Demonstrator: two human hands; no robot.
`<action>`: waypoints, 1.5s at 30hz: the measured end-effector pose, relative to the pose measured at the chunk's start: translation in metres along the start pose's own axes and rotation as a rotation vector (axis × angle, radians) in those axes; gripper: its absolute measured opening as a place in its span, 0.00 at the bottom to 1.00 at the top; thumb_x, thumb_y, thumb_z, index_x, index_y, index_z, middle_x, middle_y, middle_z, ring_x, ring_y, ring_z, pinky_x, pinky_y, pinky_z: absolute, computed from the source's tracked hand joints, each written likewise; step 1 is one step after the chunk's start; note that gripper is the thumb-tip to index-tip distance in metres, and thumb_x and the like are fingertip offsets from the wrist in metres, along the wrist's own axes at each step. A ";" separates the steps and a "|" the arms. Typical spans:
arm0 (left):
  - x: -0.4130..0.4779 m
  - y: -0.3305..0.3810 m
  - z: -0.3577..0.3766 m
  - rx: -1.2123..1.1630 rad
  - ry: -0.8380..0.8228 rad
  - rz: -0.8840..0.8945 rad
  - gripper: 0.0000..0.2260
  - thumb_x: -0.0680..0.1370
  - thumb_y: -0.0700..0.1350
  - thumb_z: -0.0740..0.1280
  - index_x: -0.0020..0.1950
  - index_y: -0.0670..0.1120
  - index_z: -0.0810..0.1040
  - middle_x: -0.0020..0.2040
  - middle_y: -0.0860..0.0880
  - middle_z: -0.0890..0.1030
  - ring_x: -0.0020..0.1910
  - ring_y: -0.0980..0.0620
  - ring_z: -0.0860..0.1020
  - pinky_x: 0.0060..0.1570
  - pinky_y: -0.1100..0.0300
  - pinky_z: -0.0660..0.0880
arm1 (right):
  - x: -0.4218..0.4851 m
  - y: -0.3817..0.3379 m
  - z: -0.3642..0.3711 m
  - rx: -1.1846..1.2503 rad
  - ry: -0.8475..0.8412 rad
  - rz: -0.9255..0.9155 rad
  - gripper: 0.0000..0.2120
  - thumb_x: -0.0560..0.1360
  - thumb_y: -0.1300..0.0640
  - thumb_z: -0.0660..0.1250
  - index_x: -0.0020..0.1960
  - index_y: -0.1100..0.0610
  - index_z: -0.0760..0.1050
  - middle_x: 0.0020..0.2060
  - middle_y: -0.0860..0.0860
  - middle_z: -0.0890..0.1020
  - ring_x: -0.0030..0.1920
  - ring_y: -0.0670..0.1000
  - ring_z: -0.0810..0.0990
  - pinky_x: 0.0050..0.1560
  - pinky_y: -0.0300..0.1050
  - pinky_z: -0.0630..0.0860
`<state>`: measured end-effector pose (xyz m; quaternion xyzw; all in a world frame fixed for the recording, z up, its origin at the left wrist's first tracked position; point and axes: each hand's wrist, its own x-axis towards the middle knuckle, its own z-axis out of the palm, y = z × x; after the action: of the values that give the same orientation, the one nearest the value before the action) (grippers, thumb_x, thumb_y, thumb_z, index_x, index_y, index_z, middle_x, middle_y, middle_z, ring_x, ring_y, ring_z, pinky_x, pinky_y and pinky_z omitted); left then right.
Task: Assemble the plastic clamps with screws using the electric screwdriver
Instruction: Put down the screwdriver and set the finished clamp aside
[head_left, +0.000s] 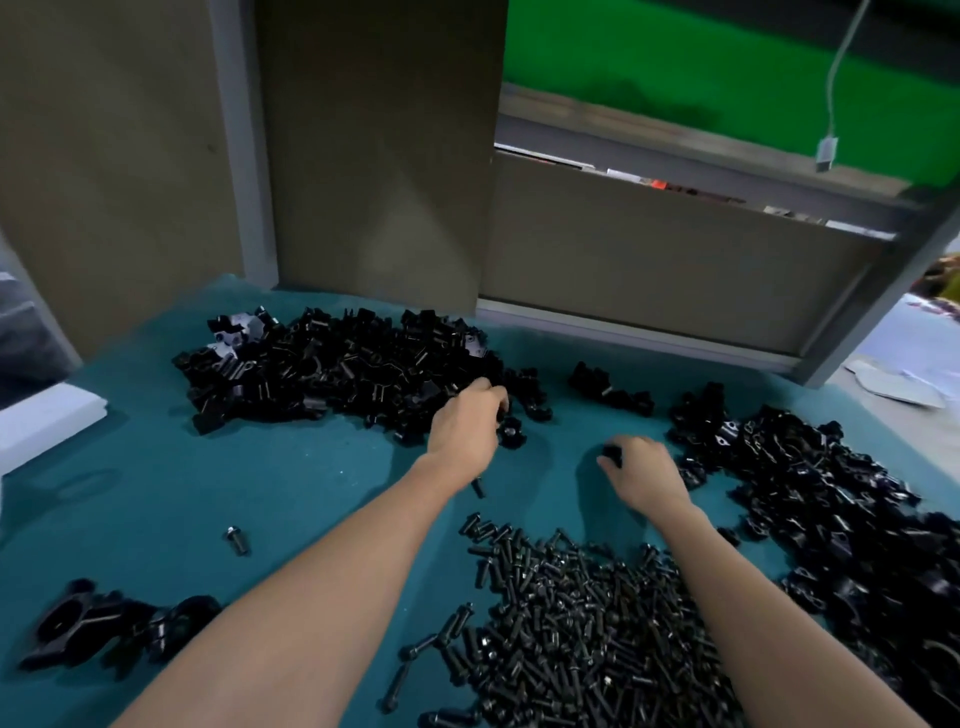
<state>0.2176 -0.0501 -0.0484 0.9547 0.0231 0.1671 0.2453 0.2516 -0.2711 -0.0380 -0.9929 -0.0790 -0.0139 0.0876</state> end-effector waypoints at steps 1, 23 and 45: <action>0.001 -0.001 -0.002 0.032 0.012 0.018 0.14 0.77 0.32 0.67 0.58 0.47 0.79 0.59 0.48 0.75 0.48 0.45 0.79 0.38 0.54 0.73 | 0.000 -0.002 -0.001 0.018 0.023 0.007 0.13 0.81 0.55 0.64 0.60 0.62 0.77 0.54 0.58 0.81 0.53 0.58 0.79 0.53 0.52 0.78; -0.196 0.029 -0.098 -1.786 -0.125 -0.647 0.08 0.83 0.35 0.58 0.55 0.36 0.77 0.49 0.41 0.78 0.42 0.48 0.76 0.35 0.59 0.79 | -0.185 -0.112 -0.057 1.317 -0.033 -0.091 0.05 0.71 0.55 0.74 0.45 0.56 0.83 0.36 0.55 0.86 0.26 0.47 0.77 0.25 0.37 0.72; -0.230 0.018 -0.087 -1.832 -0.132 -0.473 0.12 0.74 0.31 0.66 0.57 0.37 0.79 0.55 0.40 0.83 0.51 0.44 0.84 0.45 0.59 0.82 | -0.211 -0.109 -0.051 0.545 0.150 -0.253 0.06 0.75 0.59 0.72 0.49 0.49 0.83 0.39 0.39 0.81 0.36 0.35 0.76 0.38 0.25 0.69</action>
<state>-0.0284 -0.0547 -0.0390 0.3690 0.0618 0.0120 0.9273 0.0254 -0.2065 0.0220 -0.9113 -0.1961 -0.0765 0.3538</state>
